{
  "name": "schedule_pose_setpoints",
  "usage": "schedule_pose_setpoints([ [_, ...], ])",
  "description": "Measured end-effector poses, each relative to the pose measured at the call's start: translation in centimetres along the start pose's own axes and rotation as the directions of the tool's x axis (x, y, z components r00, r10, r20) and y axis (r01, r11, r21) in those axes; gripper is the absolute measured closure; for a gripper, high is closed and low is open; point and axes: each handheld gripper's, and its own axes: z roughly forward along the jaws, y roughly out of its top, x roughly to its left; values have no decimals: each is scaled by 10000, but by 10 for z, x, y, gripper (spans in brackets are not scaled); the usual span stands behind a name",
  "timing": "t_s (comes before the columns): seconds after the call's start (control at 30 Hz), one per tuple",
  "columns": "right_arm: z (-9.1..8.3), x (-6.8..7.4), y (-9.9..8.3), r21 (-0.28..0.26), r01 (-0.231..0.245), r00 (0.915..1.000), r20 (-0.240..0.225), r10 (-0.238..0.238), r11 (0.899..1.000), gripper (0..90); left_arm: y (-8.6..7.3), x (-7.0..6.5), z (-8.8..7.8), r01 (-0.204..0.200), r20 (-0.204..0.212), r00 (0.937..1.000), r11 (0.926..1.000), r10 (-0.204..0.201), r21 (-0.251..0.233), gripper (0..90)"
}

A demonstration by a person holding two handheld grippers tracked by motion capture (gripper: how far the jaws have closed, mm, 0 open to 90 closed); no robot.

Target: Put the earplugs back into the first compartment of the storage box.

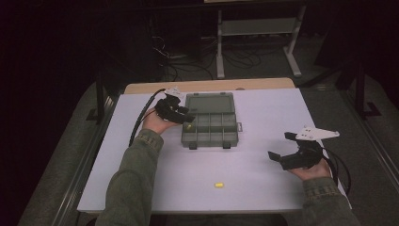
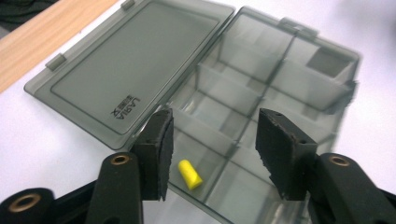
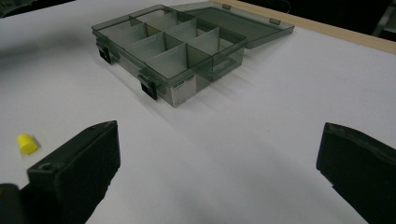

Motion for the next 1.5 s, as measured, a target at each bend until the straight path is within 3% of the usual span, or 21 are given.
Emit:
schedule_pose_setpoints([
  [0.17,-1,0,0,-48,-9,10000,14,9,10000,0,0,-4,-18,88,25,10000,9982,-87,-597,345],
  [0.27,-1,0,0,-66,-21,10000,15,21,10000,0,1,-8,-24,-32,13,10000,9981,33,-614,295],
  [0.3,-1,0,0,-60,-23,10000,7,23,10000,0,1,-10,-27,-34,83,10000,9976,40,-696,229],
  [0.4,0,0,0,-18,17,10000,7,-17,10000,0,1,-18,-37,-39,308,9995,9940,73,-1092,162],
  [0.63,1,1,0,61,73,10000,-16,-73,10000,0,4,-32,-45,-334,170,9992,9938,354,-1062,0],
  [0.8,1,1,0,51,44,10000,4,-44,10000,0,0,-43,-48,-649,-78,9979,9883,645,-1381,0],
  [1.13,1,1,0,69,53,10000,-5,-53,10000,0,-16,-63,-46,-825,2,9965,9844,836,-1554,0],
  [1.33,1,1,0,76,52,10000,4,-52,10000,0,-22,-76,-44,-993,375,9935,9785,1078,-1809,0],
  [1.5,1,1,0,81,61,10000,12,-61,9999,0,-24,-91,-38,-1357,518,9880,9779,1455,-1588,0],
])
